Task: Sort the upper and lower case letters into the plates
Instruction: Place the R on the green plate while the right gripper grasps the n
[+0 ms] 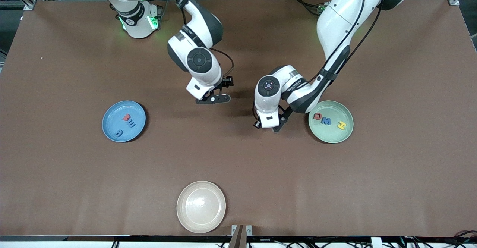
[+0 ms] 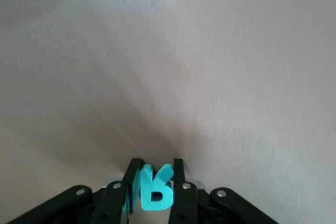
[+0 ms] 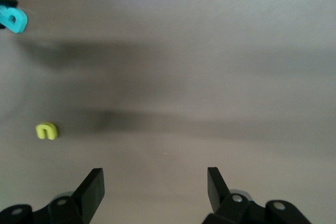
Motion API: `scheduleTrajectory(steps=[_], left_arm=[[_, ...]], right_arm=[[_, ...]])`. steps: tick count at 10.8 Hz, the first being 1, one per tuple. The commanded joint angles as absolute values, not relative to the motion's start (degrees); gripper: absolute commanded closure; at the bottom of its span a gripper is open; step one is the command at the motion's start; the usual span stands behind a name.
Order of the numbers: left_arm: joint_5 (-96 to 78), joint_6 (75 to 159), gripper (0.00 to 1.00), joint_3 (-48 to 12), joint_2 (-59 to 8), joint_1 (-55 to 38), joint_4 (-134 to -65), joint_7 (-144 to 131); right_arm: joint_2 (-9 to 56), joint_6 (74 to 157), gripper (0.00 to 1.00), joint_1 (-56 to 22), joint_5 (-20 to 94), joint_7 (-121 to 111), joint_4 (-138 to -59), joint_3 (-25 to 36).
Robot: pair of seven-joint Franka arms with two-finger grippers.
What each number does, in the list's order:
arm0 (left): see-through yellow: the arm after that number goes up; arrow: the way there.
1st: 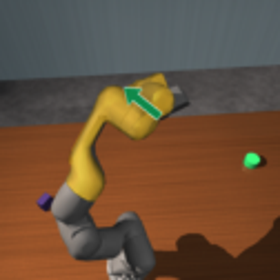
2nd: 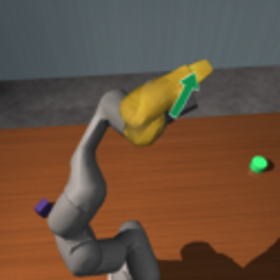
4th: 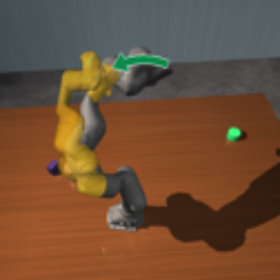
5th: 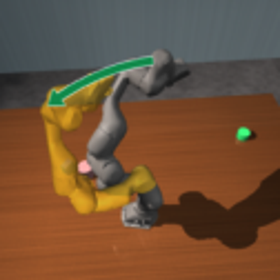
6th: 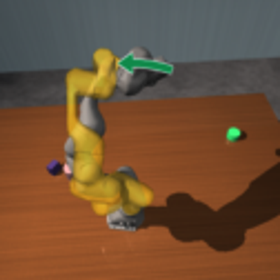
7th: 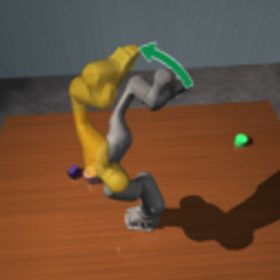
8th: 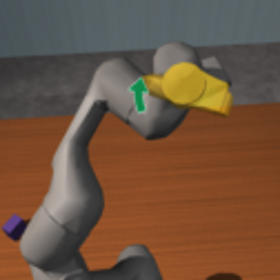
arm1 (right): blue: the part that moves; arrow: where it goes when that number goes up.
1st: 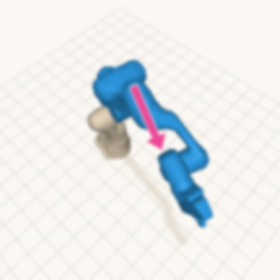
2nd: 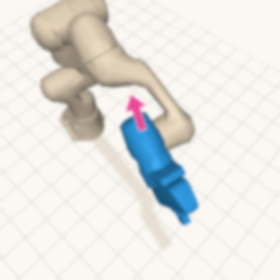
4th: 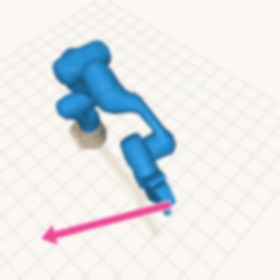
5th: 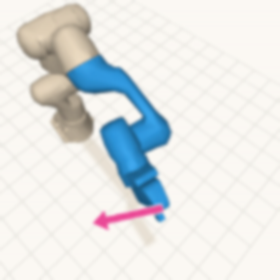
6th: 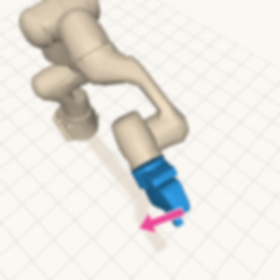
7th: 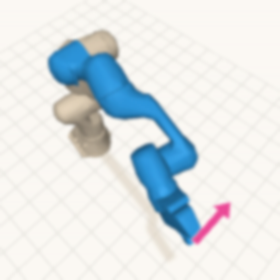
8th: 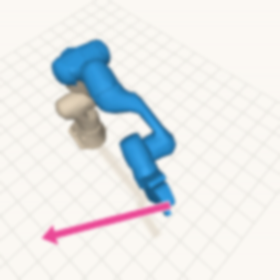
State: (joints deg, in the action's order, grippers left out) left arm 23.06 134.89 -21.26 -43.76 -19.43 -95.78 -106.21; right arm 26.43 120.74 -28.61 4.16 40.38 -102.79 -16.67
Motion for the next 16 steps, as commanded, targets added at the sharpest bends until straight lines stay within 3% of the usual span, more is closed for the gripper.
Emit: scheduleTrajectory(steps=[1,3,6,10,14,15,16], left_arm=[[24.2,133.2,0.98,-21.8,-41.7,-14.7,-96.6,-100.3],[24.1,127.6,0.98,-23.9,-39.8,-9.4,-96.6,-90.7],[24.1,117.4,0.98,-29.5,-35.3,2.9,-99.3,-71.0],[25.1,119.6,0.97,-32.7,-30.5,16.0,-109.9,-56.5],[25.1,123.3,0.87,-32.7,-30.4,17.5,-110.6,-55.4],[25.1,123.3,0.71,-32.7,-30.3,17.5,-110.7,-55.4],[25.1,123.3,0.01,-32.7,-30.1,17.5,-111.0,-55.2]], right_arm=[[29.3,126.0,0.16,-31.7,5.3,47.3,-102.6,-16.6],[32.2,130.0,0.16,-35.4,4.7,53.1,-101.5,-16.6],[38.7,130.5,0.18,-41.5,1.4,63.2,-91.8,-15.6],[46.4,129.2,0.25,-46.9,-6.1,69.7,-82.4,-13.6],[50.5,129.0,0.28,-48.5,-12.2,68.7,-78.6,-12.8],[50.9,129.0,0.28,-48.5,-13.3,68.7,-78.6,-12.8],[51.1,129.1,0.28,-48.5,-14.0,68.7,-78.7,-12.8]])
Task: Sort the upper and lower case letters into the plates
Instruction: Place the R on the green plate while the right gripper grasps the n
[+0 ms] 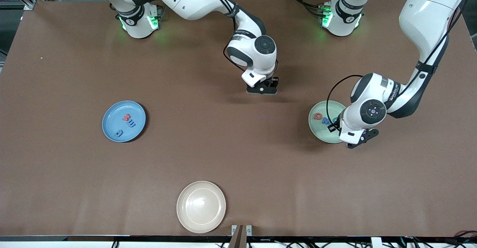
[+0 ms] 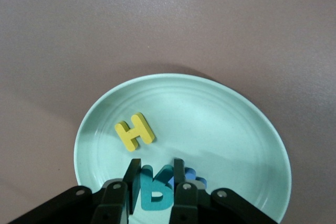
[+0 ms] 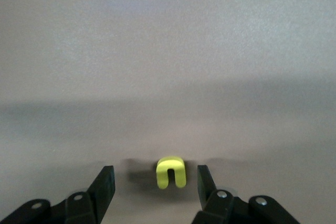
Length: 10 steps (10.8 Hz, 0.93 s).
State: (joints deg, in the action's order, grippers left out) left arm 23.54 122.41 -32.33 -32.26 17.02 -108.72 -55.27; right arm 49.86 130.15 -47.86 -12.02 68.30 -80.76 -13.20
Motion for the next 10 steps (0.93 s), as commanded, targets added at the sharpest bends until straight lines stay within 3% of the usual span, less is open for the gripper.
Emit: scheduleTrajectory(steps=[1,5,9,10], left_arm=[[25.1,123.3,0.0,-32.7,-30.1,17.4,-111.1,-55.2],[25.0,123.2,0.0,-33.4,-29.2,17.2,-111.0,-56.2],[24.5,122.7,0.0,-33.4,-25.8,17.2,-109.0,-55.4],[24.5,122.4,0.0,-33.5,-24.7,17.2,-107.5,-55.5]], right_arm=[[51.4,129.1,0.28,-48.6,-14.7,68.6,-78.8,-12.8],[51.5,129.2,0.39,-48.6,-15.2,68.0,-79.1,-12.8],[51.5,129.2,0.97,-48.2,-15.1,66.5,-79.4,-13.1],[51.2,129.2,1.0,-47.9,-15.1,65.8,-79.7,-13.1]])
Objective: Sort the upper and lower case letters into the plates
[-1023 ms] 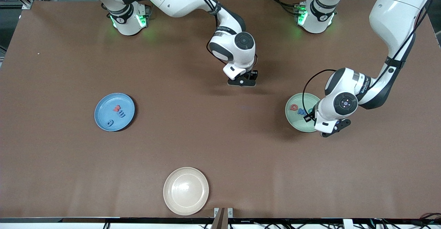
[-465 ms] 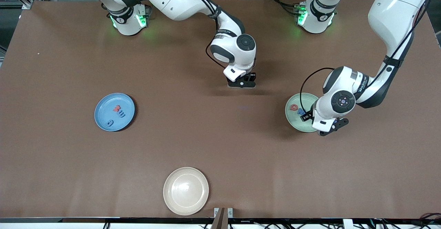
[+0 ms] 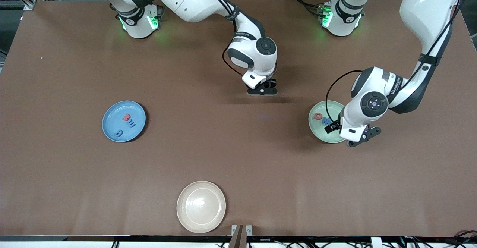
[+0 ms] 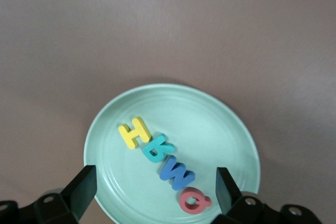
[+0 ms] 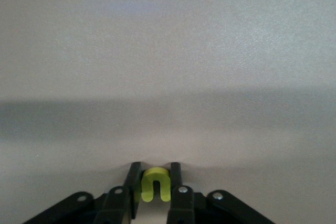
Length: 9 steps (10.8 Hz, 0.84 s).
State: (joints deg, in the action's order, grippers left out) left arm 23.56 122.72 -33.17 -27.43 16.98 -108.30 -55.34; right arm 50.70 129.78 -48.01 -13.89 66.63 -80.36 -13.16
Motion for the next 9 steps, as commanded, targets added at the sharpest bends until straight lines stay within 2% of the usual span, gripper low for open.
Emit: scheduleTrajectory(steps=[1,3,6,9], left_arm=[[24.4,122.4,0.0,-33.5,-23.9,17.2,-105.9,-55.5],[24.2,121.4,0.0,-33.7,-24.0,17.2,-100.9,-54.1],[20.7,113.3,0.0,-33.5,-24.2,17.4,-92.5,-43.4],[17.6,107.7,0.0,-33.4,-23.8,19.2,-86.8,-38.9]], right_arm=[[50.7,128.9,1.0,-46.9,-14.9,64.5,-80.0,-13.5],[47.0,128.1,1.0,-43.1,-14.9,62.5,-83.1,-16.0],[37.4,123.8,1.0,-34.3,-11.4,51.8,-90.6,-18.7],[26.7,114.6,1.0,-25.0,-5.0,36.1,-97.1,-19.8]])
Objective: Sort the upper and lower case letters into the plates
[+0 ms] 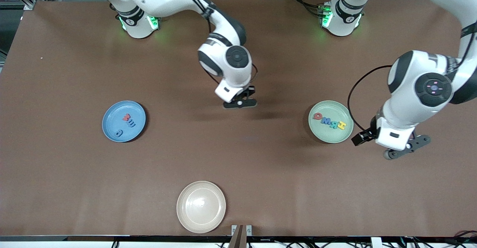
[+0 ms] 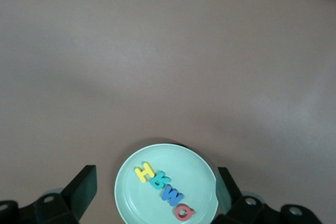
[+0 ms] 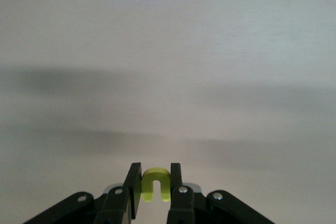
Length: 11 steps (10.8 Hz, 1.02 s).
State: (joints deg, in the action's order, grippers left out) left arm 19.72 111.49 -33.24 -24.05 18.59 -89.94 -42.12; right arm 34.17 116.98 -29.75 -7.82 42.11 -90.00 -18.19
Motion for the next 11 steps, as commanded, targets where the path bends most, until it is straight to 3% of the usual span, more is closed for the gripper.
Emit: scheduleTrajectory(steps=[1,5,7,10,11], left_arm=[[16.4,105.8,0.0,-32.4,-22.6,19.0,-86.0,-36.3],[4.4,104.1,0.0,-11.5,-14.4,8.4,-86.5,-19.6],[4.3,101.9,0.0,-8.0,-10.8,7.2,-86.5,-15.5],[4.0,96.2,0.0,0.6,-6.2,0.1,-86.0,-11.5],[4.0,94.6,0.0,0.8,-6.0,0.2,-85.8,-10.6]], right_arm=[[24.5,112.0,1.0,-22.3,-3.9,32.1,-97.9,-19.8],[20.8,111.1,1.0,-10.6,-4.2,12.6,-105.2,-18.4],[20.7,111.0,1.0,-5.6,-4.4,2.8,-106.7,-15.9],[21.8,112.8,1.0,-2.2,-4.4,-12.0,-106.8,-7.1],[22.6,114.5,1.0,-2.1,-4.2,-18.7,-107.2,-3.9]])
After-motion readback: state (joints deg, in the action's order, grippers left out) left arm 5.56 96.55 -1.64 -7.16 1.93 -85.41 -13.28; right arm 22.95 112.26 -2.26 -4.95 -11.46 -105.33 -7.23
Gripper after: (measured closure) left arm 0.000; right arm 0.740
